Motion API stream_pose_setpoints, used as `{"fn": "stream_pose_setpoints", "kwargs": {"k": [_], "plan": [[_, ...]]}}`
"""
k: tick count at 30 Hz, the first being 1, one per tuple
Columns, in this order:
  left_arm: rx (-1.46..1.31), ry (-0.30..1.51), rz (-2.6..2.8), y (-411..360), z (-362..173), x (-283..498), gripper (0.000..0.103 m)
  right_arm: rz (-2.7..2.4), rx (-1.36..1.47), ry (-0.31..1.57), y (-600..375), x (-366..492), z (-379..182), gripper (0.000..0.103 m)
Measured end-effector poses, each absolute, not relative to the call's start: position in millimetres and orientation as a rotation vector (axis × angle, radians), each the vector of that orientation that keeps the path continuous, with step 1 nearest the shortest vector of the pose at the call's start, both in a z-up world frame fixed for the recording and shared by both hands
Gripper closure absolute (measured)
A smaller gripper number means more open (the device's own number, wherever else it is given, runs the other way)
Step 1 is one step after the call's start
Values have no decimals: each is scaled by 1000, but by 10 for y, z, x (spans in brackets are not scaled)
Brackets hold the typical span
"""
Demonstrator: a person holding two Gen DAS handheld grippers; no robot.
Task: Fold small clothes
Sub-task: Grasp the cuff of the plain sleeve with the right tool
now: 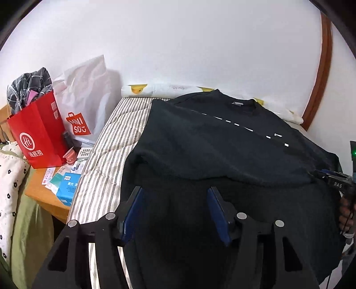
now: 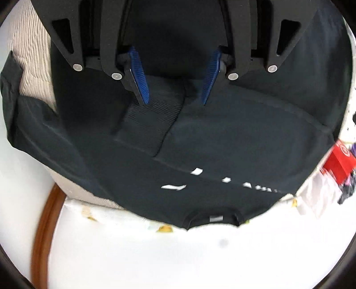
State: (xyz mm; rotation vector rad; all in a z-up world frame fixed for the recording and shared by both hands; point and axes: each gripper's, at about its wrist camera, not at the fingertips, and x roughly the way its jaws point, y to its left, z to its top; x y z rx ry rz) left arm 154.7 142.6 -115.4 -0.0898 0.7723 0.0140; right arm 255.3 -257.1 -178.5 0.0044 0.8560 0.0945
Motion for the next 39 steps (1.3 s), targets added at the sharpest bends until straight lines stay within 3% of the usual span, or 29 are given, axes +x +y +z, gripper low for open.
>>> {"fn": "stream_pose_setpoints", "kwargs": {"k": [4,26,39], "plan": [[-83,760,18,1344,-1121,1453,47,23,0,827,-2792,2298,-1626,37],[-124,808,-22,1045,-1088,1240,46,-282,120,764,-4399,1323,-1691,37],[-160,871,38,866,-1290,1530,46,-327,181,827,-5159,1790,-2139,37]]}}
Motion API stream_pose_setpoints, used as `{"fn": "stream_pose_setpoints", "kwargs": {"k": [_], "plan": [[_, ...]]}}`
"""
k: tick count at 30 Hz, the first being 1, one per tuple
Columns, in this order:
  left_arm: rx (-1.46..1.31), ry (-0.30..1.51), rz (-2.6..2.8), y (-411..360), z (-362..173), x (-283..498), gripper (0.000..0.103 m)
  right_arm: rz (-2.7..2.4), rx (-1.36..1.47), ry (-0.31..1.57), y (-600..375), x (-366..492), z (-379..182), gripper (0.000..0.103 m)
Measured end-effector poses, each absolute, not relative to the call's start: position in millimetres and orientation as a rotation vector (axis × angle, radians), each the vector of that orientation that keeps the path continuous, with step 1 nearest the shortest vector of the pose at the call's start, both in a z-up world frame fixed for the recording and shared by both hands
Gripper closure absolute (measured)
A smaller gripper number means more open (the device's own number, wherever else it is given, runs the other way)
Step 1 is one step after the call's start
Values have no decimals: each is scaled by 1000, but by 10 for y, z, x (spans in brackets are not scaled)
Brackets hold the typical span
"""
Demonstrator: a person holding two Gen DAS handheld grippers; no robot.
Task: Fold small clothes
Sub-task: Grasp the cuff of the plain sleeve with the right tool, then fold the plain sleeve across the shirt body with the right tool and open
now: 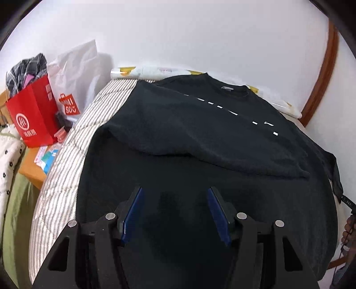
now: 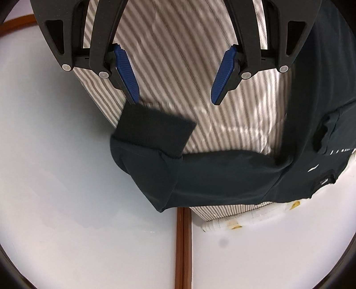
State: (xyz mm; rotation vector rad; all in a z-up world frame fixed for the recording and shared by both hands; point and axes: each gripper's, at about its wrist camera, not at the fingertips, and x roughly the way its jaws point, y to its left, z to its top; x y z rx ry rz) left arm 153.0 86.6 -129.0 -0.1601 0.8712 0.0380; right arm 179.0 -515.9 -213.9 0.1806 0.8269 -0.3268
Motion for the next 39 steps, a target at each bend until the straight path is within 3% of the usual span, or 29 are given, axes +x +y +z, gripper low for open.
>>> {"fn": "stream_pose_setpoints", "kwargs": {"k": [12,15,18,27,39], "plan": [[-143,870,108,928,-1225,1669,46,-408,117,861,-5258,2228,-2331,43],[-150,865,109,979,-1209,1679,46,-424,169,864,-5332,2195,-2318,58],[-159,865,105,1028,-1218,1679,46,-456,146,879,-5386,2225,-2285,91],[-142,889,120,1299,-1298,1573,47,-409,253,830,-5228,2086,-1717,93],[-209,866,84,1784,-1323,1457,47,89,260,717,-3253,2211,-481,93]]}}
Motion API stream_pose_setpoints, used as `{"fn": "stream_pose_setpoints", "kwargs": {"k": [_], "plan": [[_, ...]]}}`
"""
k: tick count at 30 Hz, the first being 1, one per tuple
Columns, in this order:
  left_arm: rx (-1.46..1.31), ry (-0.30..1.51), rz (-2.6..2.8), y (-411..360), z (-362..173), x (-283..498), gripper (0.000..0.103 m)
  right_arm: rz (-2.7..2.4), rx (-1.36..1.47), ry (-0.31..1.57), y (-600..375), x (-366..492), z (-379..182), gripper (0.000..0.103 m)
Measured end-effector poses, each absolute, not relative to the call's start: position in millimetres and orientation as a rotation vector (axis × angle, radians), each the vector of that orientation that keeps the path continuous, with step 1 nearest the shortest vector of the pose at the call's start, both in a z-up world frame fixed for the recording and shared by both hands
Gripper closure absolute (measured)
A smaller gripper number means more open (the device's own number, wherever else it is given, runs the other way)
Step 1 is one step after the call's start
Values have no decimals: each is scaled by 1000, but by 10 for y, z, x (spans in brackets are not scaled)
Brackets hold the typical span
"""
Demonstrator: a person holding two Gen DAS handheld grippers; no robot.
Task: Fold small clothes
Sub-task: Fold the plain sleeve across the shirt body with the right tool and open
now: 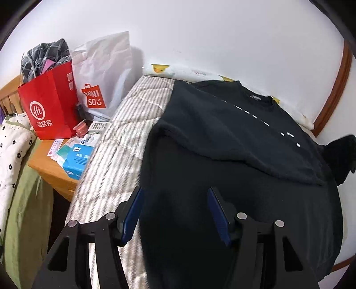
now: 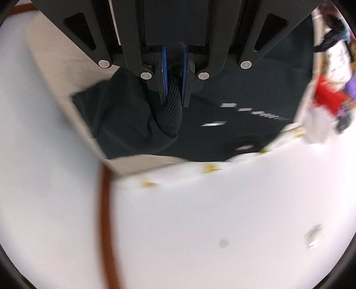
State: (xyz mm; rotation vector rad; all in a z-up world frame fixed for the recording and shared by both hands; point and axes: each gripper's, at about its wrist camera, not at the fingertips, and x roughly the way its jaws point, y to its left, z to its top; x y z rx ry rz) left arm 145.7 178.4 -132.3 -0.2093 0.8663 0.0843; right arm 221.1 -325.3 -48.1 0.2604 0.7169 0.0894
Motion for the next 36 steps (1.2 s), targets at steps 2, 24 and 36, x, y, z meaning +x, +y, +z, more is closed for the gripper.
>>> {"fn": "stream_pose_setpoints", "kwargs": {"k": [2,24,36], "plan": [[-228,860,83,1877,-1316,1465,47,204,278,734,-2795,2308,-402,93],[-298,876,64,2080,-1412,1570,46,656,164,737,-500,2892,-726,75],[-220,852,-48,1584,-1277,2192,47,346,-29,731,-1786,2565,-1194,58]]}}
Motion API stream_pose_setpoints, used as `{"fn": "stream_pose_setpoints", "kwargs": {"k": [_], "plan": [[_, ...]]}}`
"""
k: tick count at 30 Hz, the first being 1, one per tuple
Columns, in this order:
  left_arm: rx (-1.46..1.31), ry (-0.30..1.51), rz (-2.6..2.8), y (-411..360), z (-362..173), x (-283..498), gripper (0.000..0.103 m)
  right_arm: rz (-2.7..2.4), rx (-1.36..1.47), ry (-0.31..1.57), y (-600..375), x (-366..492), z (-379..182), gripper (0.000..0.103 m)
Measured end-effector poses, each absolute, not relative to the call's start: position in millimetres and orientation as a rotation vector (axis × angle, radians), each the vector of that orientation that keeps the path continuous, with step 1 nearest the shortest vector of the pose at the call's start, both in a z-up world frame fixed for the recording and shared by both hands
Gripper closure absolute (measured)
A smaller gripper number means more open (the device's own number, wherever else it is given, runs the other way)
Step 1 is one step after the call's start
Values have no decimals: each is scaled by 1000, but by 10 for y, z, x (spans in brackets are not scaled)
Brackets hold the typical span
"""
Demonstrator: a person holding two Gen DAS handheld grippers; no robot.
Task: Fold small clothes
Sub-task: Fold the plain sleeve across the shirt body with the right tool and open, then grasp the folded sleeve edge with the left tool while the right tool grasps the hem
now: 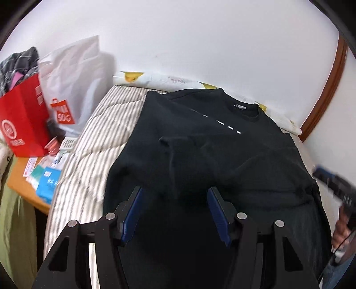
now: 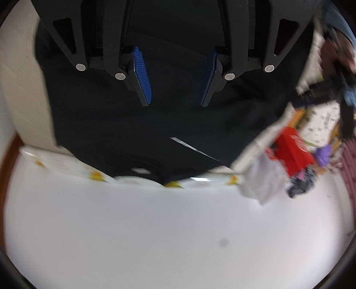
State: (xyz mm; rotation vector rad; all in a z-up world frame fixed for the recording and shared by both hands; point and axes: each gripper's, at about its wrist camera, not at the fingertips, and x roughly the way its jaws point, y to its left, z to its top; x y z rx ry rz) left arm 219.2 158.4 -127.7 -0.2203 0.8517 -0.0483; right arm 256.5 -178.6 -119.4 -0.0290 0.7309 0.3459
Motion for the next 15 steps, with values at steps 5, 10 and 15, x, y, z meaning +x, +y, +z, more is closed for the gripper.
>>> {"fn": "stream_pose_setpoints", "kwargs": {"k": [5,10,15], "plan": [[-206,870,-42,1539,-1362,2511,51,171,-53,833,-2392,2505,-1625,59],[-196,919,-1,1575,-1523,2778,64,80,53,905,-2921,2469,-1963,59],[-289,920,-51,1650,-1550,2825,85,114,165,916,-3055,2623,-2071,58]]}}
